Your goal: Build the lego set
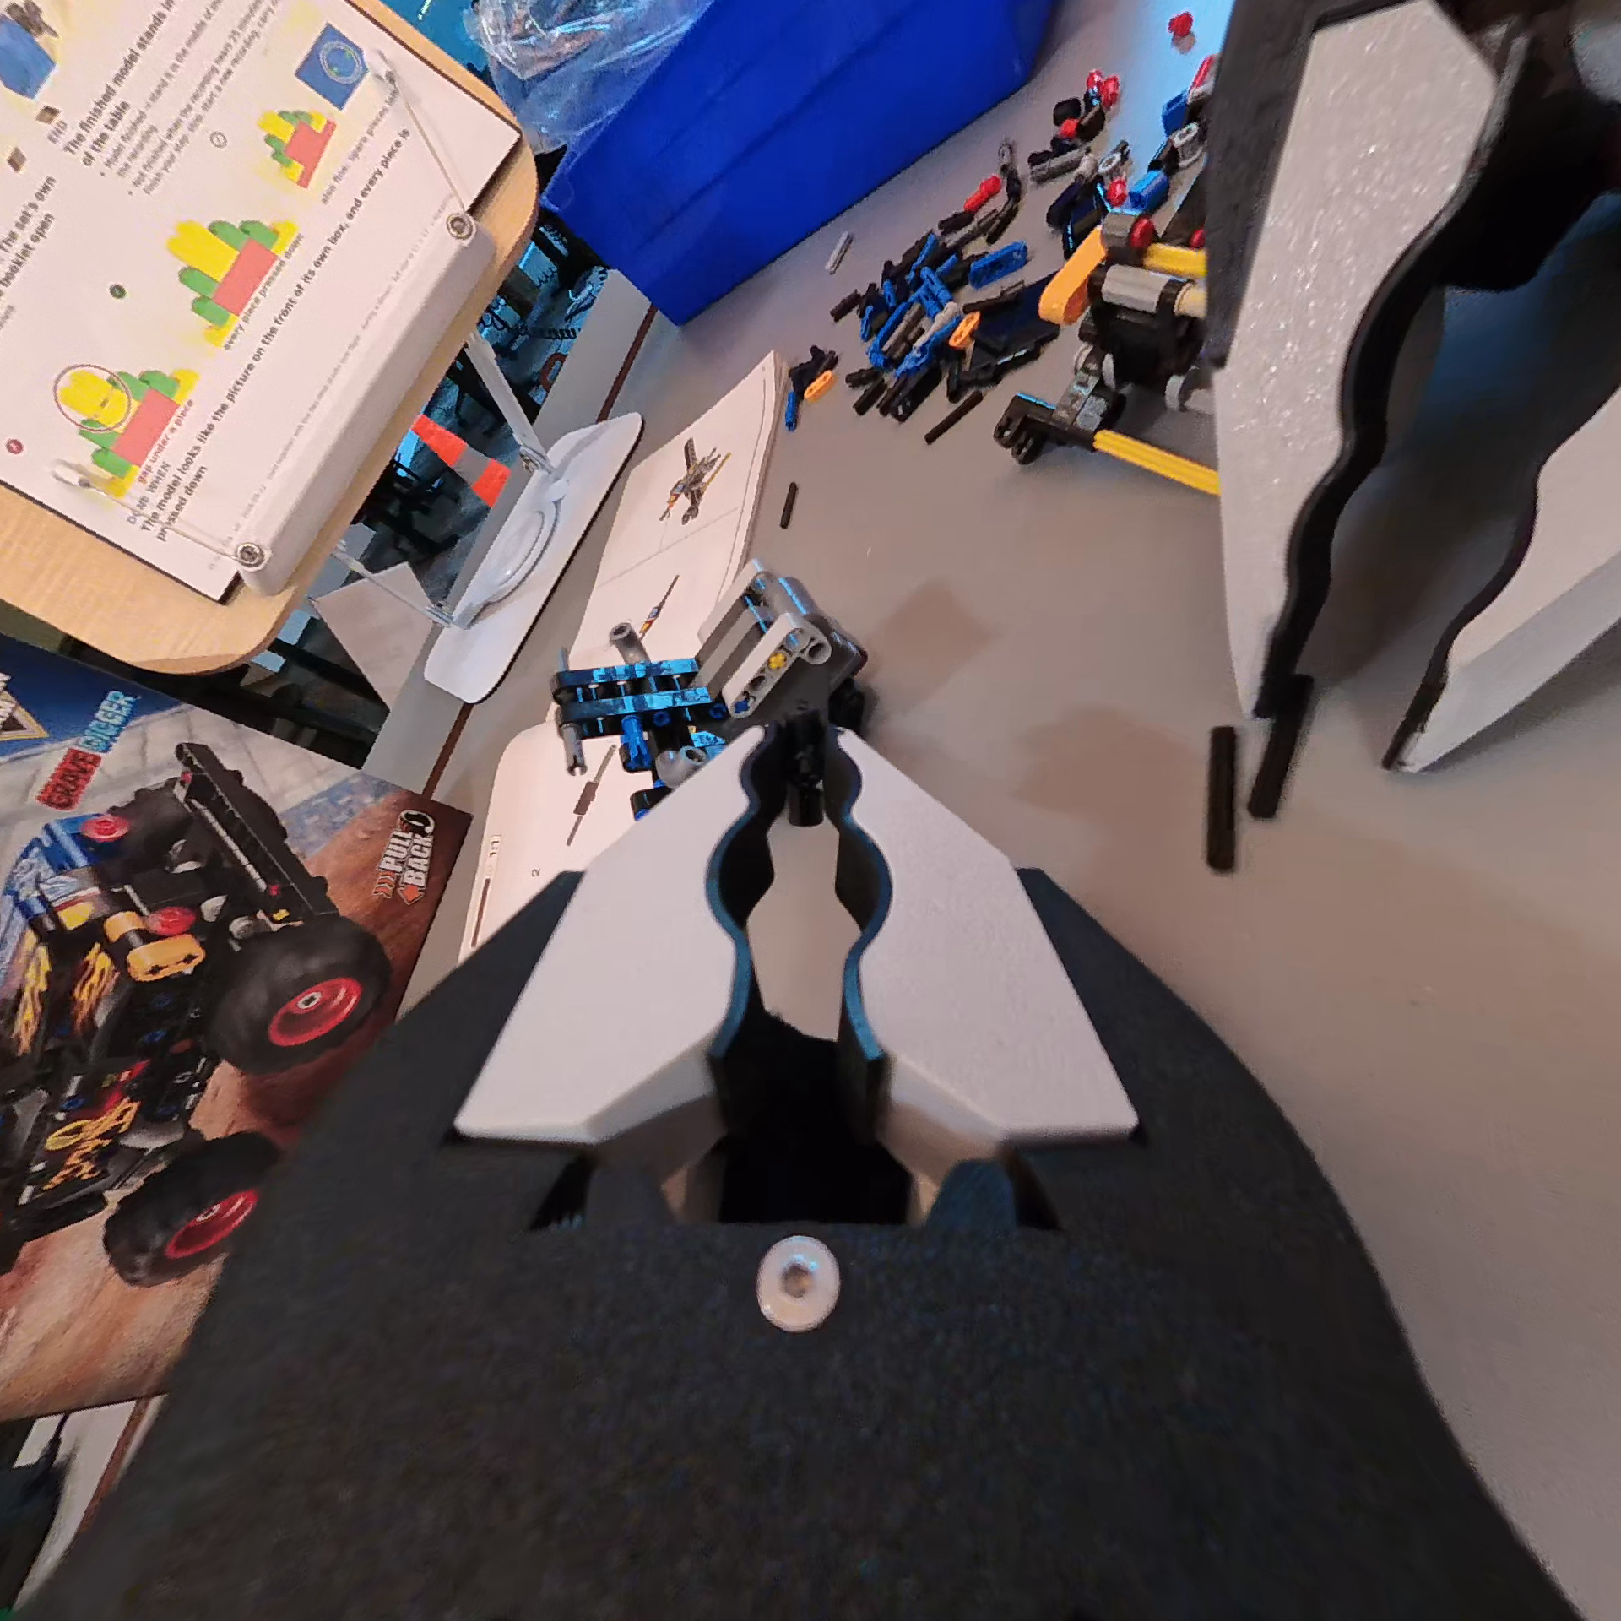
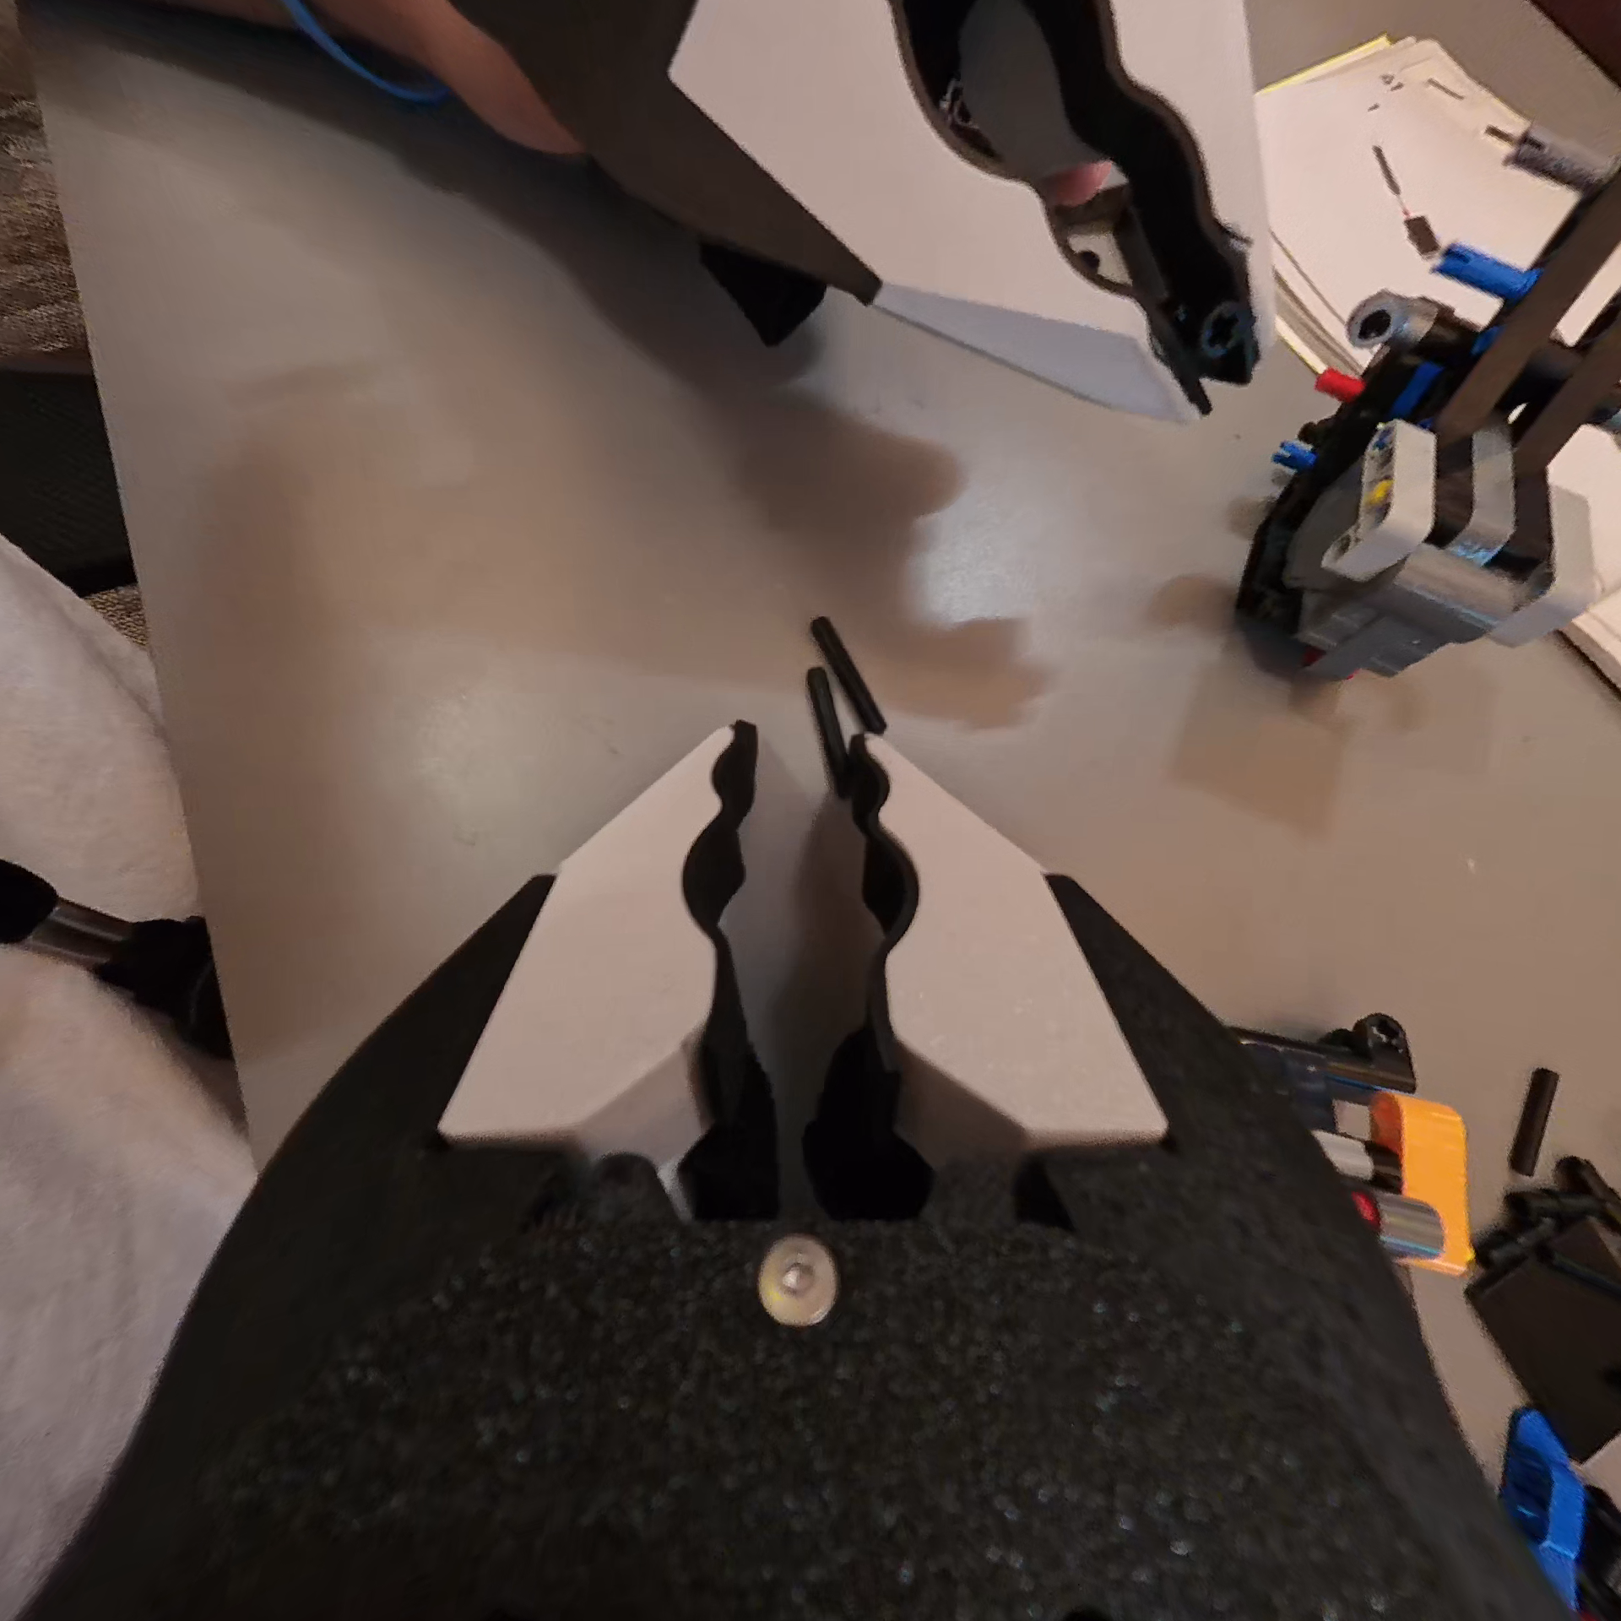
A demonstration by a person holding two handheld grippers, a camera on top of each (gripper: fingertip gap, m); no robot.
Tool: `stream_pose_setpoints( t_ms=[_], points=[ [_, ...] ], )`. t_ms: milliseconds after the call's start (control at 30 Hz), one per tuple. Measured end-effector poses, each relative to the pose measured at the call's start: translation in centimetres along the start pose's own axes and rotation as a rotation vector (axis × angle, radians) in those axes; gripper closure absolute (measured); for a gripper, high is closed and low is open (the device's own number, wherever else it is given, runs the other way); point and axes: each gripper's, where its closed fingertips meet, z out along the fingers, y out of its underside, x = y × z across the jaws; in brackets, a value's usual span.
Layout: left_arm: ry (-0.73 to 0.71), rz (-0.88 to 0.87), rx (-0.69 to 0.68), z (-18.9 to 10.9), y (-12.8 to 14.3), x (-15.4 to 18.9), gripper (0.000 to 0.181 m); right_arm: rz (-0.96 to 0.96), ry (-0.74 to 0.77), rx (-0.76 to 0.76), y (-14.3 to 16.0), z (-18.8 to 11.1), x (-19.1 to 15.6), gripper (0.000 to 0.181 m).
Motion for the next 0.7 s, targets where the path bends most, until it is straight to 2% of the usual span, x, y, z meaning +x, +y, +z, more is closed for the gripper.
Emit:
stream_pose_setpoints(
  t_ms=[367, 467, 600, 700],
  points=[
    [0.0, 0.002, -0.01, 0.1, 0.2, 0.0, 0.176, 0.02, -0.018, 0.008, -0.8, 1.2, 0.2, 0.17],
    [0.004, 0.002, -0.009, 0.1, 0.2, 0.0, 0.175, -0.006, 0.025, 0.008, -0.7, 1.3, 0.5, 0.178],
    [0.004, 0.011, -0.004, 0.0, 0.0, 0.2, 0.175, -0.039, 0.052, 0.008, -0.7, 1.3, 0.5, 0.178],
    [0.012, 0.022, 0.014, -0.1, -0.3, 0.4, 0.175, 0.003, 0.03, 0.007, -0.8, 1.3, 0.5, 0.179]
  ],
)
